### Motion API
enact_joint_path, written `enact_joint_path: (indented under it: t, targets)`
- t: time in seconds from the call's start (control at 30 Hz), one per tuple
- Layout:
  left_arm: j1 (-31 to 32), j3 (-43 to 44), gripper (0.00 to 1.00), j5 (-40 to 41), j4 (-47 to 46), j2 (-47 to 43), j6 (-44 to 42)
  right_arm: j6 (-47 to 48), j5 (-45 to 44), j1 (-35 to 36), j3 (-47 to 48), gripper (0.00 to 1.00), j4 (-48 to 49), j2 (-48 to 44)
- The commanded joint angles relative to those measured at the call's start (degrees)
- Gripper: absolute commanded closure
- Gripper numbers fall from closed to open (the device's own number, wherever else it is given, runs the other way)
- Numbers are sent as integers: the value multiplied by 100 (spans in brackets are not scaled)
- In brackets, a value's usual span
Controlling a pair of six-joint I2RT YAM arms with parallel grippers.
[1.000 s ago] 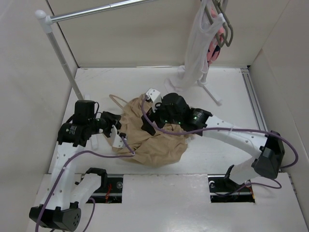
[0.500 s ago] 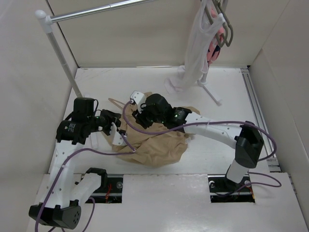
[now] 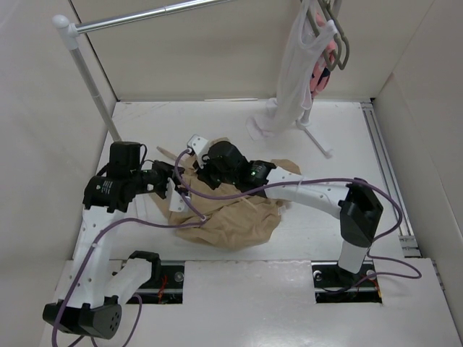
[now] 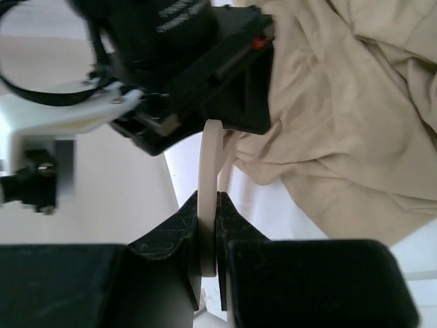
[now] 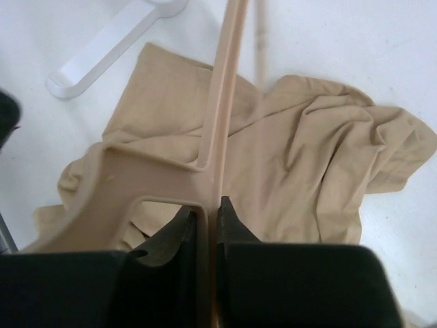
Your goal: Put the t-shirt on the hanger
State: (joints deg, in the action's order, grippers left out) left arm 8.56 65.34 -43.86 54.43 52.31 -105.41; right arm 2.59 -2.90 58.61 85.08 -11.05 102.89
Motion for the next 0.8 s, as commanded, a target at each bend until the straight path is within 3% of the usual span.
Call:
enact_joint_path:
  t: [0.0,0.13,0.17,0.23,0.27,0.3,0.37,0.4,0.43,0.47,0.53,0.57,0.63,0.67,0.7,0.77]
  targets:
    - [14,295,100,-518,77,-81,274,-110,-351,-34,229,100,200,56]
    - [14,348,100,-659,-99,-81,590,-223,-572,-34,80,100,200,-155]
    - [14,287,92,-729,-230,-159,748,-224,-572,-86,79,100,78,-155]
    - [14,130,87,-869,-616,-335,1134,-452,-502,-147,-87,100,77,-357]
    - [14,67,77,-931,-784,-388,1328,-531,-353,-148,-140,100,77,-418]
    - [14,-12,39,-1001,-1011,-458,1643,-618,-256,-305,-280,100,77,-550]
    - [14,-249,7,-1186,-1974,-677,2476,-917,7,-455,-465,100,77,-717]
    - [14,-337,0,-1187,-2433,-757,3682,-1023,95,-638,-588,100,129,-822]
    - [14,-434,0,-1187,-2977,-854,4459,-1232,183,-745,-876,100,129,-1058]
    - [14,-643,0,-1056,-4122,-1020,5242,-1330,262,-850,-1035,100,216,-1191]
    - [14,-829,0,-819,-5000,-1144,6962,-1471,491,-1148,-1448,100,217,-1603]
    - [14,-891,0,-696,-5256,-1145,7233,-1524,492,-1220,-1572,100,217,-1762]
    - [14,-831,0,-615,-4989,-987,7254,-1620,562,-1474,-1862,100,217,-2113]
    - [14,-743,2,-676,-4551,-856,6575,-1734,632,-1545,-2150,100,156,-2507]
    - [67,-499,4,-677,-3329,-437,6037,-1796,632,-1641,-2293,100,103,-2711]
    - [242,-321,10,-494,-2214,83,5218,-1884,632,-1904,-2687,100,-141,-3307]
